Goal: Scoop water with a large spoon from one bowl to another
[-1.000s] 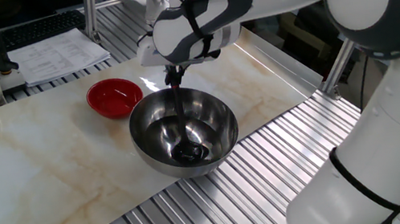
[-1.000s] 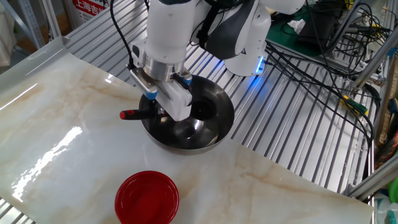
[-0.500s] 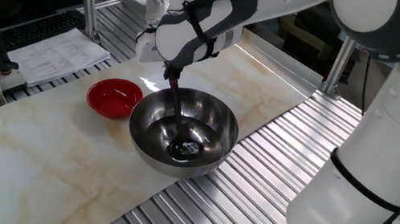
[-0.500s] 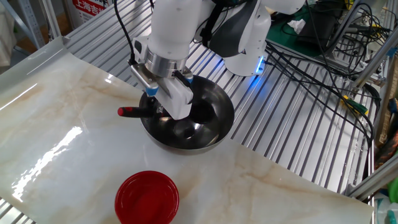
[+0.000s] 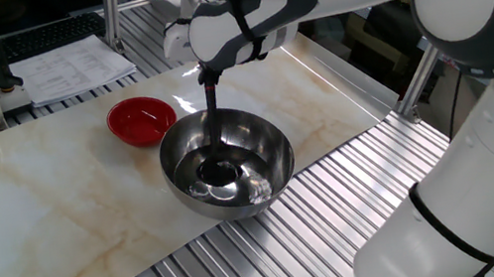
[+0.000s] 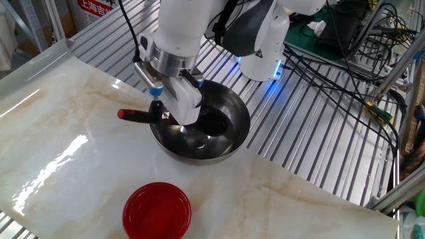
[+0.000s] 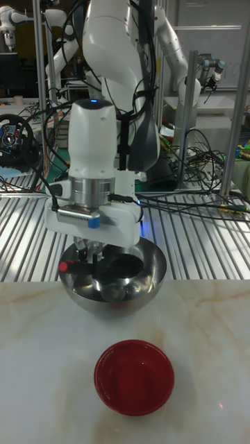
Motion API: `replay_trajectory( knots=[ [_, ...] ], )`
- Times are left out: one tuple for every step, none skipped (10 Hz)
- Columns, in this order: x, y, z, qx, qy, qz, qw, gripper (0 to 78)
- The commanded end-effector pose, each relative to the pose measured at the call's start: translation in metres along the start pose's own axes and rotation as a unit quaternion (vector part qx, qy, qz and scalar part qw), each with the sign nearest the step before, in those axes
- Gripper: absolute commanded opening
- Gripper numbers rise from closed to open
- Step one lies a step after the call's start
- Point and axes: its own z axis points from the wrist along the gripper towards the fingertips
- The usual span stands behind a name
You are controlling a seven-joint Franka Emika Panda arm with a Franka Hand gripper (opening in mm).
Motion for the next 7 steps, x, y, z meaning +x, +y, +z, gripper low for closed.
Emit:
replay_trajectory(
  knots=[
    [-0.014, 0.002, -0.013, -0.003, -0.007, 0.01, 0.9999, 1.2],
    [-0.019, 0.002, -0.018, -0.004, -0.009, 0.013, 0.9999, 1.2],
    [-0.023, 0.002, -0.021, -0.005, -0.009, 0.014, 0.9998, 1.2],
    [-0.028, 0.003, -0.025, -0.005, -0.01, 0.016, 0.9998, 1.2],
    [-0.033, 0.003, -0.028, -0.006, -0.01, 0.019, 0.9997, 1.2],
    [-0.036, 0.004, -0.029, -0.007, -0.013, 0.022, 0.9997, 1.2],
    [-0.04, 0.005, -0.03, -0.008, -0.016, 0.024, 0.9996, 1.2]
  ],
)
